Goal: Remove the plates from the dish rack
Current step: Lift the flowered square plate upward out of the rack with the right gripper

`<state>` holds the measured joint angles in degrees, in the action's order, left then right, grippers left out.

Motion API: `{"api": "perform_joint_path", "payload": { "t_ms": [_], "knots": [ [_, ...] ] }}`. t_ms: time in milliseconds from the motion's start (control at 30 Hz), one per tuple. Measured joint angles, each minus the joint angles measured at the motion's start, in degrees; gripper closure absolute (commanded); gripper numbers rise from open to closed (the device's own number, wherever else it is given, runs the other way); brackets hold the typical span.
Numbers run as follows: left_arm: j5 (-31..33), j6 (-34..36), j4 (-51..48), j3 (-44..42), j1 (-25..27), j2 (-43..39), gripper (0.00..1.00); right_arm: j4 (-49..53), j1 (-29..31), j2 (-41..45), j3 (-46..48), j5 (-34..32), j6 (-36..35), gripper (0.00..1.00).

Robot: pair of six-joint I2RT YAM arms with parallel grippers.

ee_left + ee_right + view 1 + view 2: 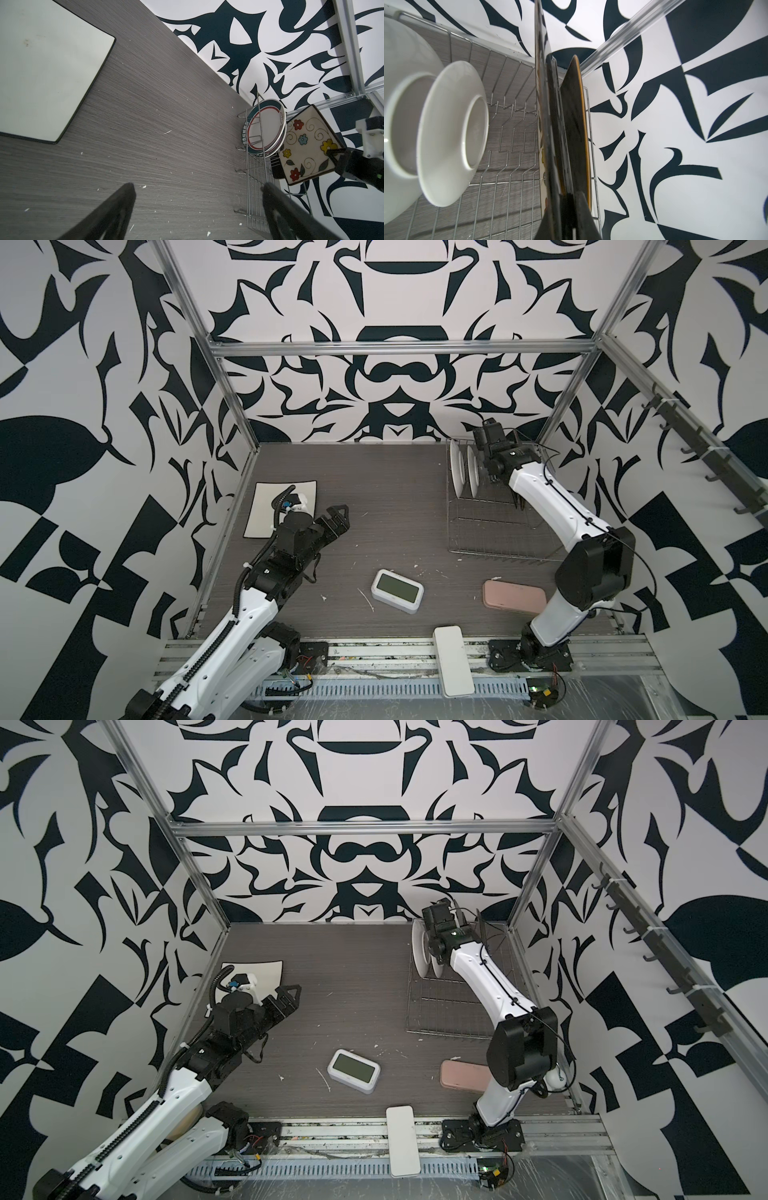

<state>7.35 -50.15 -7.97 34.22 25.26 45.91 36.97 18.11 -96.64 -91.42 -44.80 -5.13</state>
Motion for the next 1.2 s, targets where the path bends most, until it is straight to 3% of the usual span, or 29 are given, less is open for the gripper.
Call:
{"api": "perform_joint_path", "payload": {
  "t_ms": [700, 1200],
  "knots": [
    [-0.79, -0.81, 0.0, 0.0, 0.17, 0.37, 0.01, -2.51, 3.08, 2.23, 0.0, -1.64, -3.69, 1.0],
    [-0.9, -0.87, 0.07, 0.0, 0.68, 0.96, 0.01, -3.63, 8.04, 9.31, -0.15, -5.22, -6.97, 1.0]
  ]
}}
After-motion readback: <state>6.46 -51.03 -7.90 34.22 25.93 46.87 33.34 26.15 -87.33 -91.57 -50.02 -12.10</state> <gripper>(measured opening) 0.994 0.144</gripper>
